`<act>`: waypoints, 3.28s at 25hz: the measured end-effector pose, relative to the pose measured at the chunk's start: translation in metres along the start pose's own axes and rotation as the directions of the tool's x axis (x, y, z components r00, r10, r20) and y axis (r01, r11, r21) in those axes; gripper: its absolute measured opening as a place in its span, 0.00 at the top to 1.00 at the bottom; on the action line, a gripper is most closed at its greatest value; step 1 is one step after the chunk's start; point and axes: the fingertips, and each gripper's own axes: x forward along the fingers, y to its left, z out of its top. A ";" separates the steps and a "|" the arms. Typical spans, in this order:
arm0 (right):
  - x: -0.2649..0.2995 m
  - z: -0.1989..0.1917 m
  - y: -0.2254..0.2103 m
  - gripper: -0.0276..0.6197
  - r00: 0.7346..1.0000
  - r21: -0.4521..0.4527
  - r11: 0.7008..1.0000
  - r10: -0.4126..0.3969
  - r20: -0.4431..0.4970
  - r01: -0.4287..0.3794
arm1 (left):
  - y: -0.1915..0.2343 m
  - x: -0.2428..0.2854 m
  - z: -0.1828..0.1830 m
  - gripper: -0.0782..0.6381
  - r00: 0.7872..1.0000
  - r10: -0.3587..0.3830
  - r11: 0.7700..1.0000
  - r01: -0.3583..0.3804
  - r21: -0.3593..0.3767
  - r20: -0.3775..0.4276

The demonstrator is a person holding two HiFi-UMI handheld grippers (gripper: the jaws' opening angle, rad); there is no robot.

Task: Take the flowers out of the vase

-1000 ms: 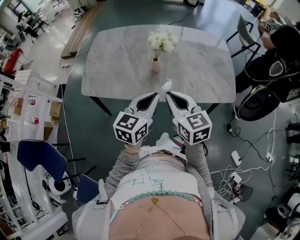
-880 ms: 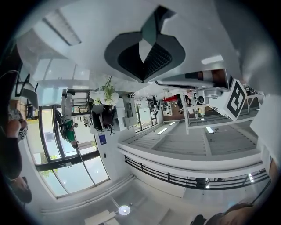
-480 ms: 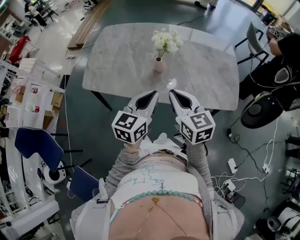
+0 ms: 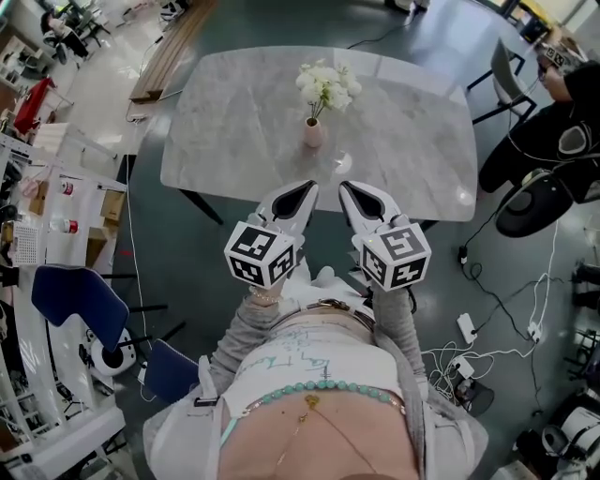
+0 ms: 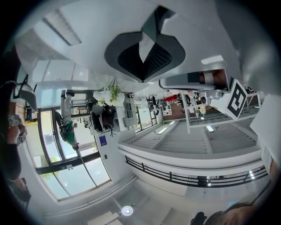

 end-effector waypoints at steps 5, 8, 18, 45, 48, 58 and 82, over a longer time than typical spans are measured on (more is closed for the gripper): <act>0.016 0.003 -0.010 0.92 1.000 0.000 1.000 -0.008 -0.009 0.008 | 0.015 0.014 0.003 0.89 1.000 -0.015 1.000 0.015 0.018 -0.009; 0.029 0.011 -0.015 0.92 1.000 0.001 1.000 -0.018 -0.011 0.018 | 0.028 0.022 0.007 0.89 0.999 -0.033 0.999 0.033 0.011 -0.022; 0.076 0.027 -0.036 0.92 0.998 0.017 0.998 -0.052 -0.018 0.053 | 0.066 0.058 0.019 0.89 0.992 -0.112 0.993 0.114 0.017 -0.064; 0.132 0.027 -0.078 0.92 0.981 0.078 0.978 -0.187 -0.060 0.191 | 0.147 0.087 0.029 0.89 0.978 -0.188 0.982 0.188 -0.016 -0.091; 0.132 0.031 -0.085 0.92 0.983 0.073 0.981 -0.175 -0.058 0.179 | 0.148 0.091 0.033 0.89 0.982 -0.167 0.986 0.166 -0.013 -0.086; 0.142 0.050 -0.116 0.92 0.993 0.067 0.992 -0.103 -0.056 0.106 | 0.155 0.116 0.044 0.89 0.992 -0.092 0.996 0.090 -0.027 -0.082; 0.128 0.050 -0.159 0.92 0.998 0.086 0.996 0.005 -0.062 0.000 | 0.143 0.143 0.041 0.89 0.993 0.020 0.999 -0.025 -0.035 -0.119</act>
